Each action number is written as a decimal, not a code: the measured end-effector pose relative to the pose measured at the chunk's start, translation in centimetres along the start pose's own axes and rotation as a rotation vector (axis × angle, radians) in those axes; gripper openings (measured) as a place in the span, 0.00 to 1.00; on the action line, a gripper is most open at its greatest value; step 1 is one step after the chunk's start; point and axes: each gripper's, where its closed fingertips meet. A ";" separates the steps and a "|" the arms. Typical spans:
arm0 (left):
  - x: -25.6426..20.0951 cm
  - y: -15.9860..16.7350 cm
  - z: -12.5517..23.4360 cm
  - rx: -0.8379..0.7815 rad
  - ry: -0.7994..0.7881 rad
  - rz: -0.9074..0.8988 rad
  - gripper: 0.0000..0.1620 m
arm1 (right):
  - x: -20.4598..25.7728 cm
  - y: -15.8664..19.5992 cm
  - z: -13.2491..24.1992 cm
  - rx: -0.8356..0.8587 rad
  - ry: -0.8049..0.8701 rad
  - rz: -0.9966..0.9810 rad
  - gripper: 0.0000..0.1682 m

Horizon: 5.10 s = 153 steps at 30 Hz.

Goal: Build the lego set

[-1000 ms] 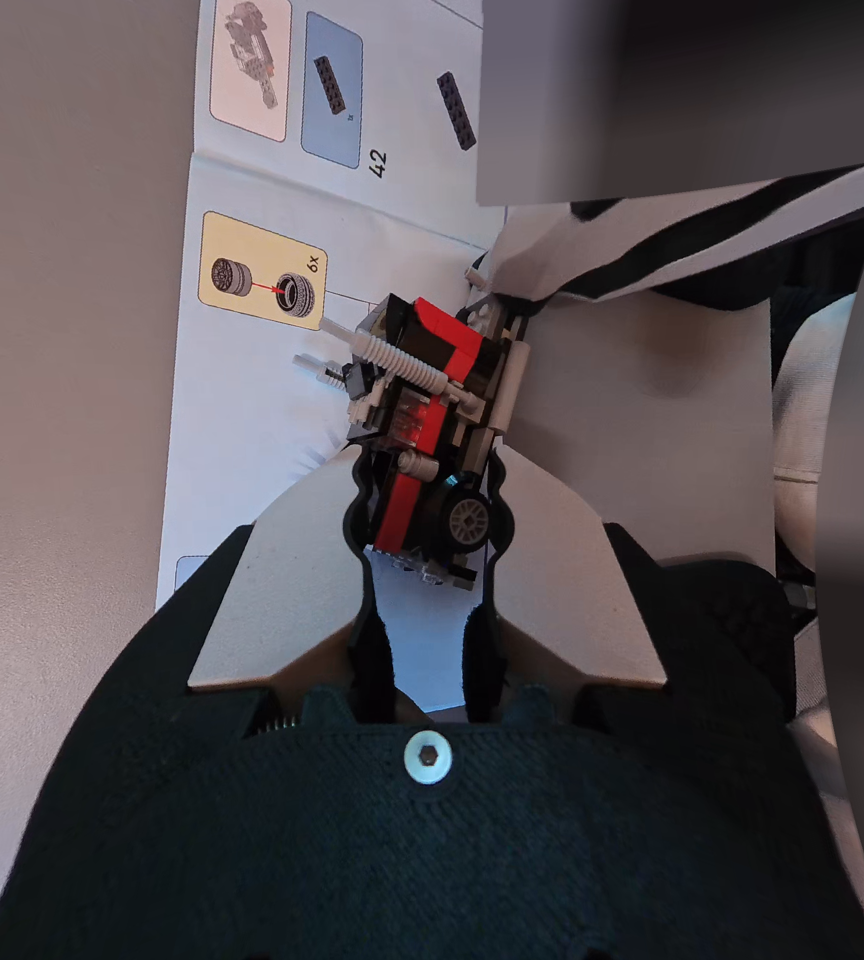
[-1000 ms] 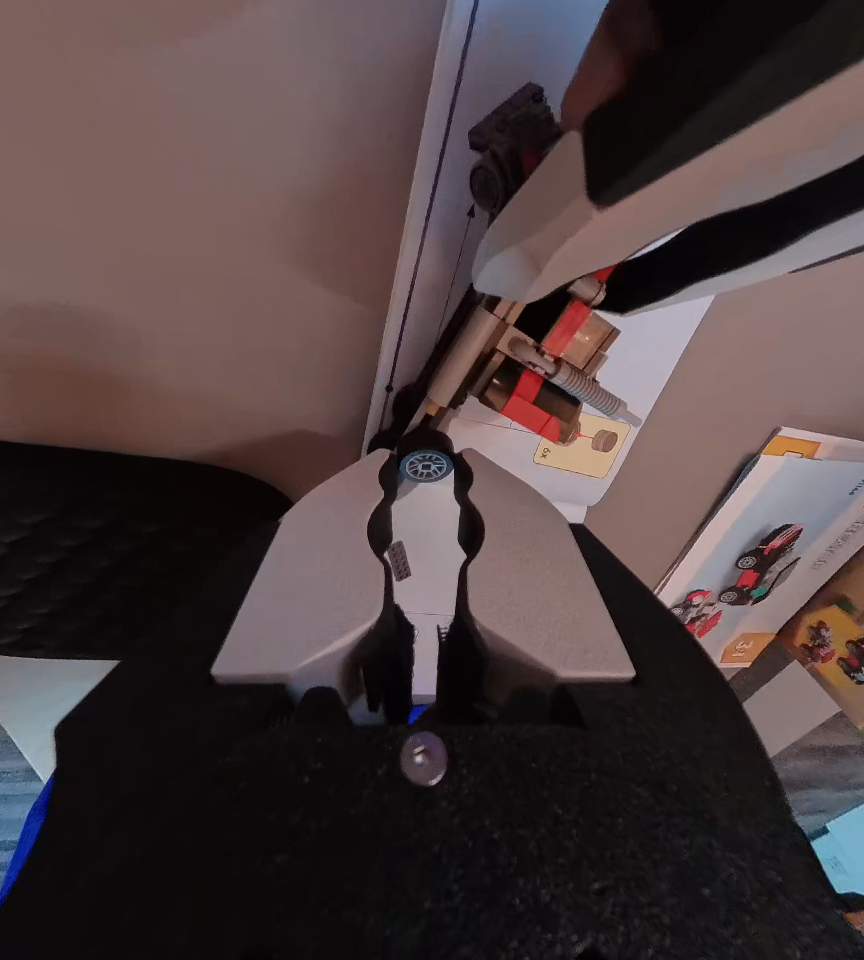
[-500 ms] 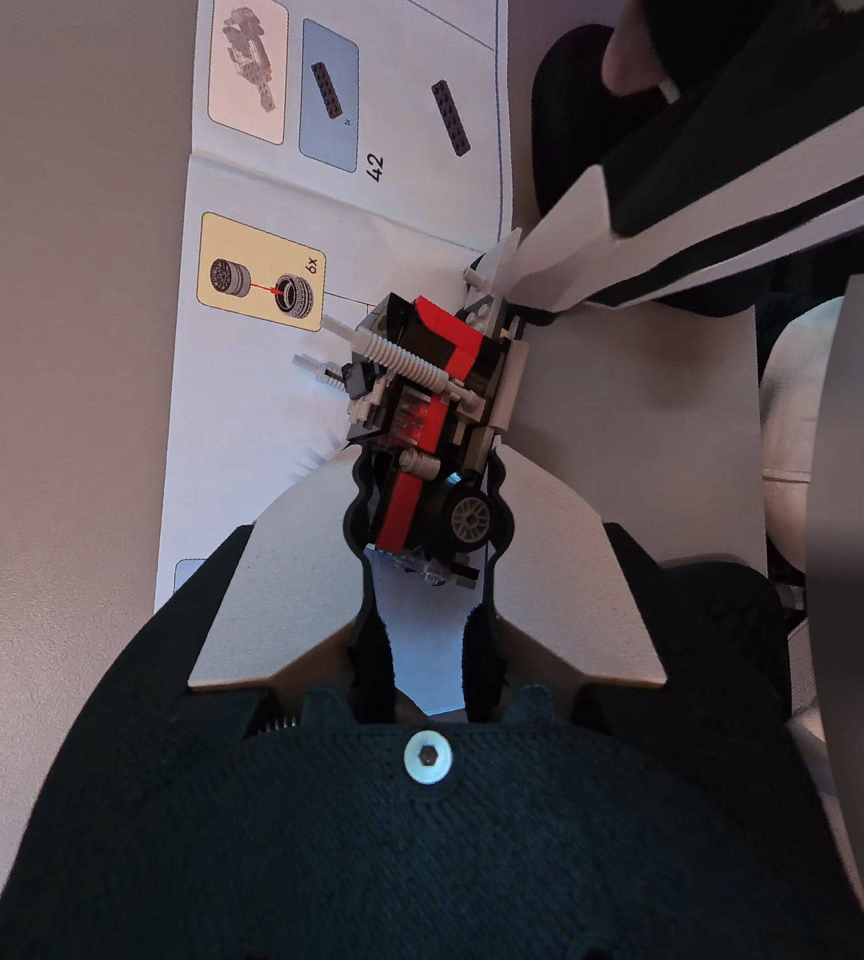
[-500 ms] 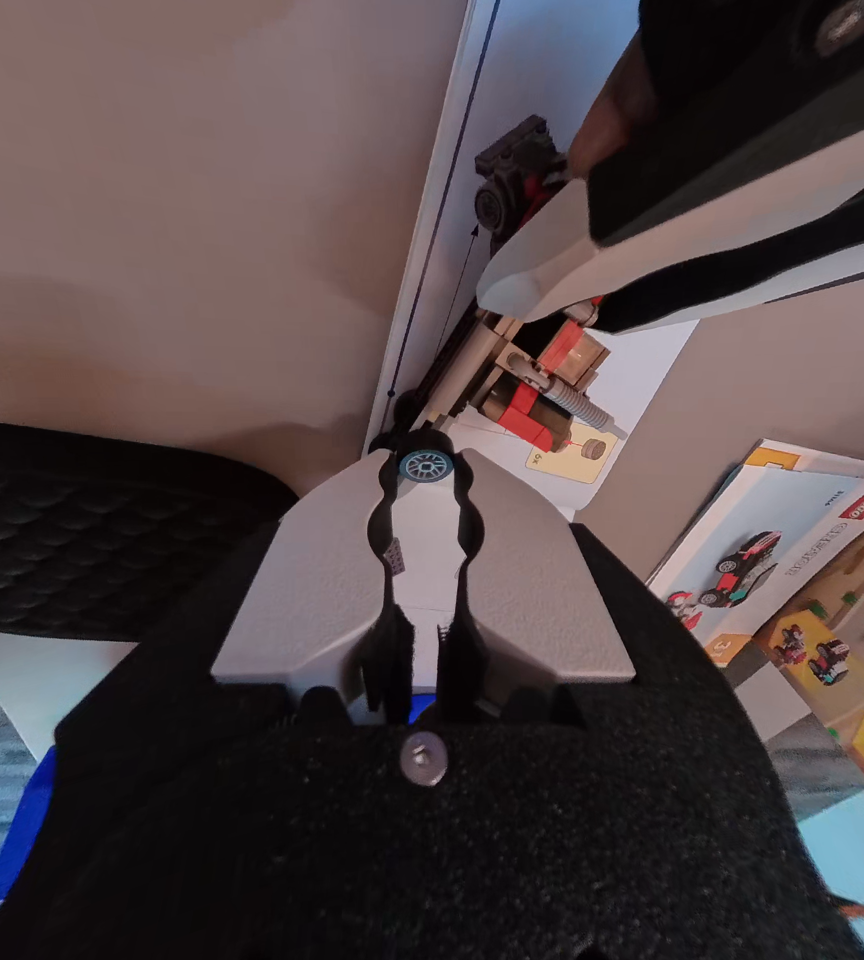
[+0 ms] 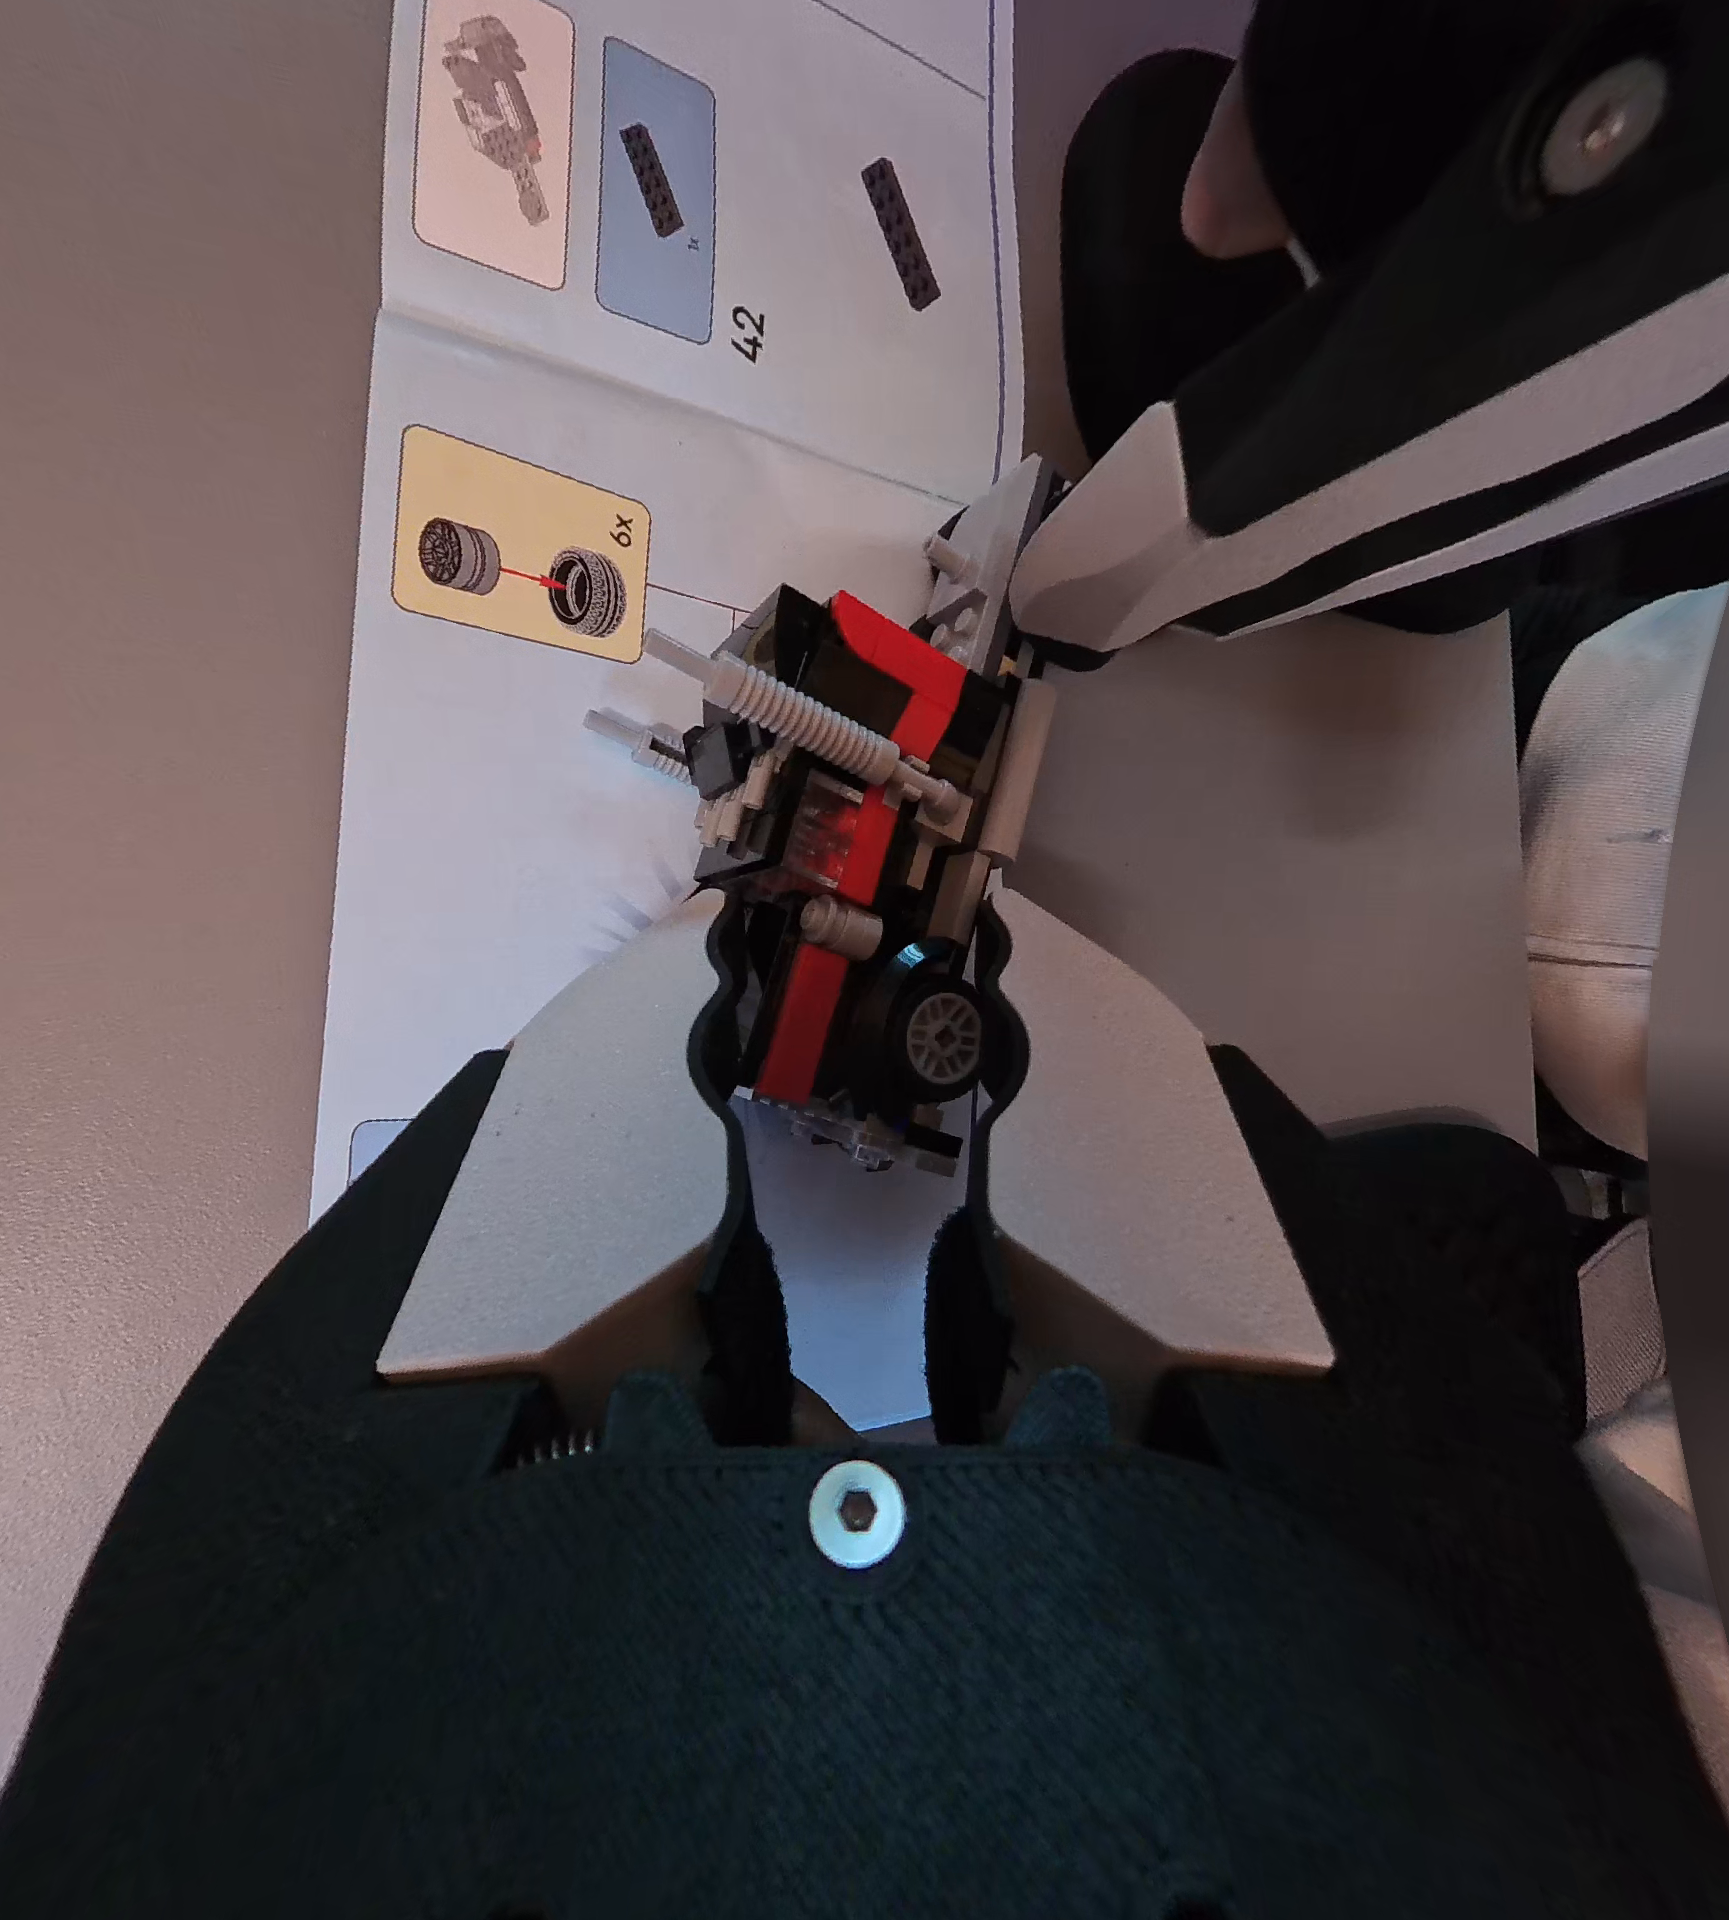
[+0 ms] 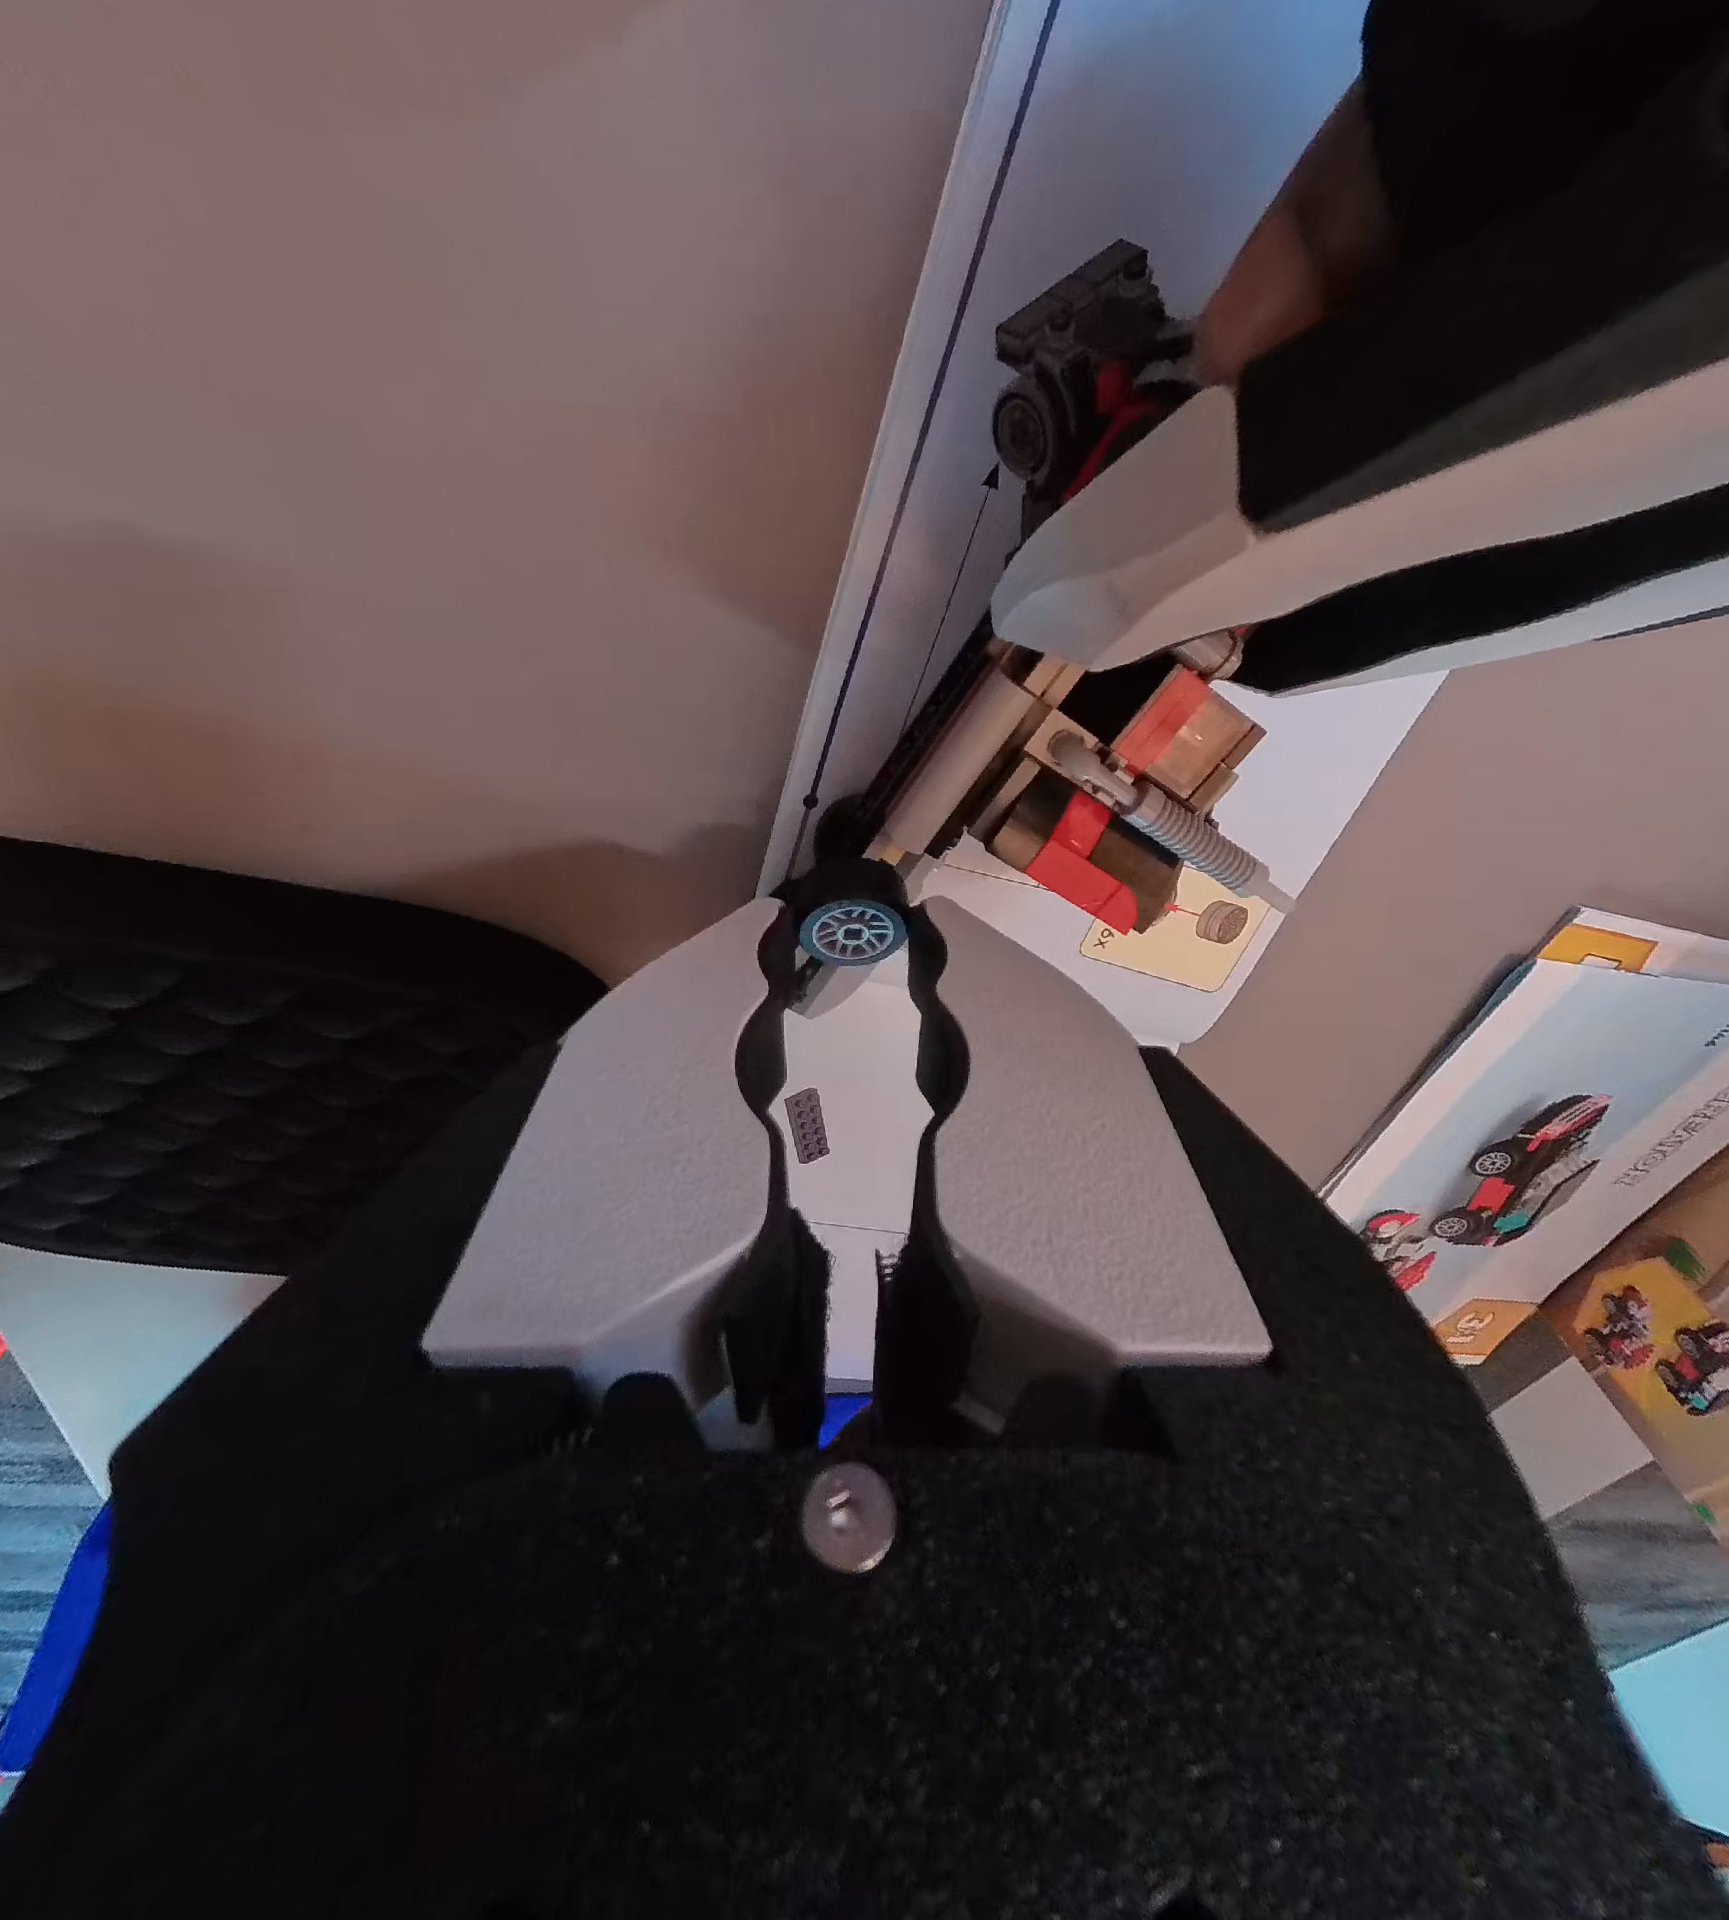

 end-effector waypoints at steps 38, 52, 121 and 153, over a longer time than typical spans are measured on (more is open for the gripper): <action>-0.1 0.0 -0.1 -0.014 0.024 -0.006 0.27 | 0.1 0.3 -0.6 -0.016 0.016 -0.040 0.13; -0.1 0.0 -0.1 -0.017 0.023 0.007 0.27 | 0.0 0.5 -0.7 0.265 0.138 0.110 0.13; -13.8 0.6 11.2 -0.799 -0.547 -0.109 0.34 | 7.8 -12.5 1.1 -0.877 0.146 -0.114 0.20; -14.6 5.9 3.0 -0.629 -0.749 -0.053 0.34 | 6.6 -11.9 -1.5 -0.630 -0.050 -0.015 0.14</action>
Point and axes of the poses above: each gripper's, where its closed fingertips meet, z back along the fingers, y out of its underside, x = y × z across the jaws, and after that the axes turned 4 degrees about x, right-handed
